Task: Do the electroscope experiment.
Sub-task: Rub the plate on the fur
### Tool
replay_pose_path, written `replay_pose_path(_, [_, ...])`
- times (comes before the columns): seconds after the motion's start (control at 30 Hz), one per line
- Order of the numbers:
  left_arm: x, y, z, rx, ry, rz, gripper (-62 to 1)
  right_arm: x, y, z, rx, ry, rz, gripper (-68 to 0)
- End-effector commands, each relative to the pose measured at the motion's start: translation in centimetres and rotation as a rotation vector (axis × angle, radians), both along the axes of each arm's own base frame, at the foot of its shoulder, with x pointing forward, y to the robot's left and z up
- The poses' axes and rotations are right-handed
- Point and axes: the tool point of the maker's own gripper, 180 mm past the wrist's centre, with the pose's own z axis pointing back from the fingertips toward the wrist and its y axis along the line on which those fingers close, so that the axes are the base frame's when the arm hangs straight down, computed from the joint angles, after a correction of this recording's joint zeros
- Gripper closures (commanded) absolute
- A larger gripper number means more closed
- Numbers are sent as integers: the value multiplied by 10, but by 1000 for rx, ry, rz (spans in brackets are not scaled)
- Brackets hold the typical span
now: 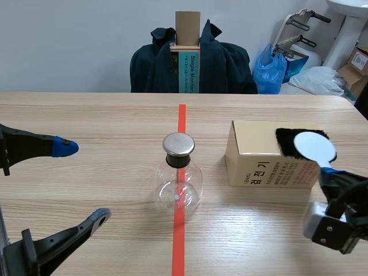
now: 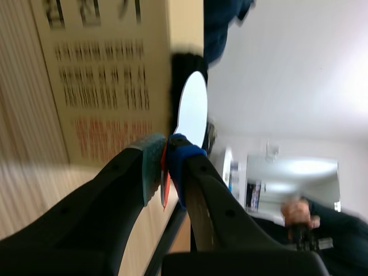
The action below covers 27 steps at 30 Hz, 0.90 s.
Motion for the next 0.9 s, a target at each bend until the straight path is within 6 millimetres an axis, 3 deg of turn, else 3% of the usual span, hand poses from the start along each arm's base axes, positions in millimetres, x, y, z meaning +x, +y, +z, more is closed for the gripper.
replay_pose_path(0.0, [1, -3, 6, -27, -13, 4, -623, 9, -5, 6, -14, -23, -22, -7])
replay_pose_path(0.13, [1, -3, 6, -27, -12, 4, -623, 17, -38, 5, -60, -22, -201, -7])
replay_pose_path(0.17, [1, -3, 6, -27, -12, 4, -623, 19, -36, 6, -59, -26, -190, -7])
replay_pose_path(0.3, [1, -3, 6, -27, -12, 4, -623, 14, 2, 6, -13, -27, -16, -7])
replay_pose_path(0.33, [1, -3, 6, -27, -12, 4, -623, 16, 2, 5, -14, -26, -30, -7])
replay_pose_path(0.47, [1, -3, 6, -28, -12, 4, -623, 23, -32, 3, -58, -20, -223, -7])
replay_pose_path(0.5, [1, -3, 6, -28, -12, 4, -623, 23, -30, 3, -60, -20, -209, -7])
replay_pose_path(0.63, [1, -3, 6, -28, -13, 4, -623, 16, 10, 4, -21, -22, 7, -7])
replay_pose_path(0.77, [1, -3, 6, -27, -13, 4, -623, 21, -23, 0, -60, -12, -181, -7])
replay_pose_path(0.8, [1, -3, 6, -27, -13, 4, -623, 21, -23, 0, -63, -13, -174, -7])
replay_pose_path(0.87, [1, -3, 6, -27, -13, 4, -623, 19, -3, 5, -43, -25, -49, -7])
